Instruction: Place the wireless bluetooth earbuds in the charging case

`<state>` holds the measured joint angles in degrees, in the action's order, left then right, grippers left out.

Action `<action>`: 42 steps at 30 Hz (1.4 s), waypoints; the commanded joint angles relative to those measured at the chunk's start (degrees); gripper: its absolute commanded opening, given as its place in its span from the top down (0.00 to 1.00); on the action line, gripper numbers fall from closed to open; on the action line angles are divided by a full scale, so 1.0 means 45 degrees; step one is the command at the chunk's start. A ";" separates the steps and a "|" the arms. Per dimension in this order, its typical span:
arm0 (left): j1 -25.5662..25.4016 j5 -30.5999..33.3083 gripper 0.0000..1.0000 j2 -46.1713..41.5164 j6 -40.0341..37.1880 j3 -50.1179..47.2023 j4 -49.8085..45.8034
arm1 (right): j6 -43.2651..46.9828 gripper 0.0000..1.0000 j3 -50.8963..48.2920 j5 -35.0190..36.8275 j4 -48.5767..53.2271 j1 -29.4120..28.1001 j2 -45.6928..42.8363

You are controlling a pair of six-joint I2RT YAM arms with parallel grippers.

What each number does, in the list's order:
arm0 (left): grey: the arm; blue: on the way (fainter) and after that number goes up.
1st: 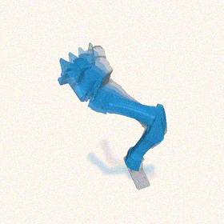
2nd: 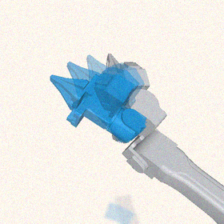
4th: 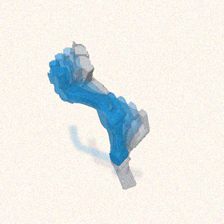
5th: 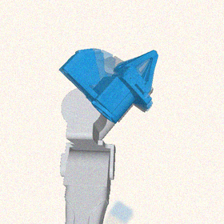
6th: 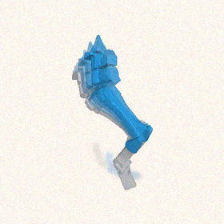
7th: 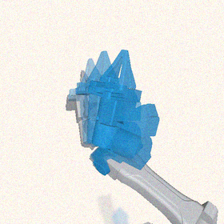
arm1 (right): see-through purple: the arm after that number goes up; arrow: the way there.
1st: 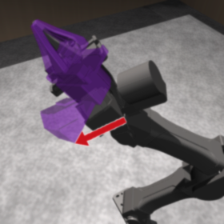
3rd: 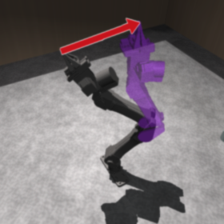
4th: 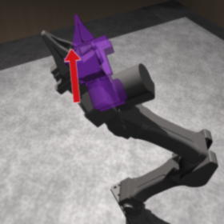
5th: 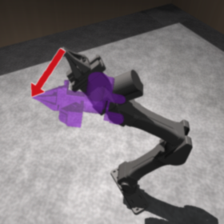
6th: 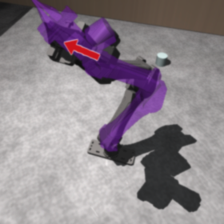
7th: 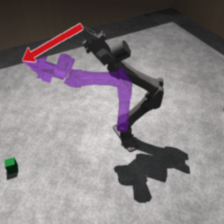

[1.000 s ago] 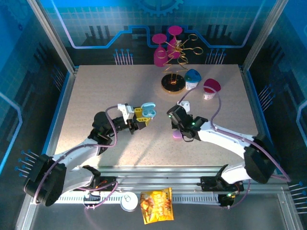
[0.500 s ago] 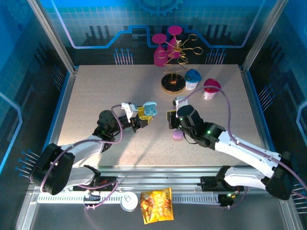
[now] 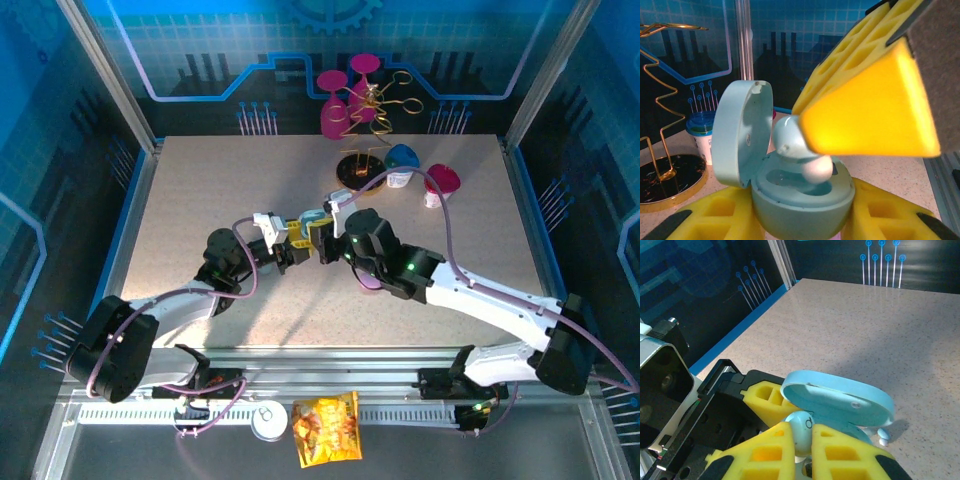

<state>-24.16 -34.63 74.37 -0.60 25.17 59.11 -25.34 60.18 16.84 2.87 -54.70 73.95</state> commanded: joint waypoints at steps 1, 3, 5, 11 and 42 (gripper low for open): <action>-0.0009 0.0177 0.80 -0.0159 -0.0394 0.0113 0.0577 | 0.0205 0.90 0.0511 -0.0331 -0.0451 -0.0100 0.0258; 0.0003 0.0126 0.80 -0.0143 -0.0377 0.0113 0.0609 | 0.0139 0.90 0.0534 -0.0383 -0.0463 -0.0113 0.0340; -0.0012 0.0140 0.80 -0.0139 -0.0374 0.0142 0.0670 | 0.0071 0.90 0.0549 -0.0377 -0.0398 -0.0095 0.0437; -0.0004 0.0272 0.80 -0.0203 -0.0321 0.0112 0.0796 | -0.0130 0.90 0.0280 -0.0312 -0.0219 -0.0103 0.0392; -0.0012 0.0107 0.80 -0.0118 -0.0335 0.0077 0.1084 | -0.0915 0.83 0.0603 -0.1519 0.0550 0.0767 0.0347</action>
<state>-24.16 -33.78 74.37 -0.58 25.15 61.52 -28.56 60.80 11.90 3.18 -52.14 74.41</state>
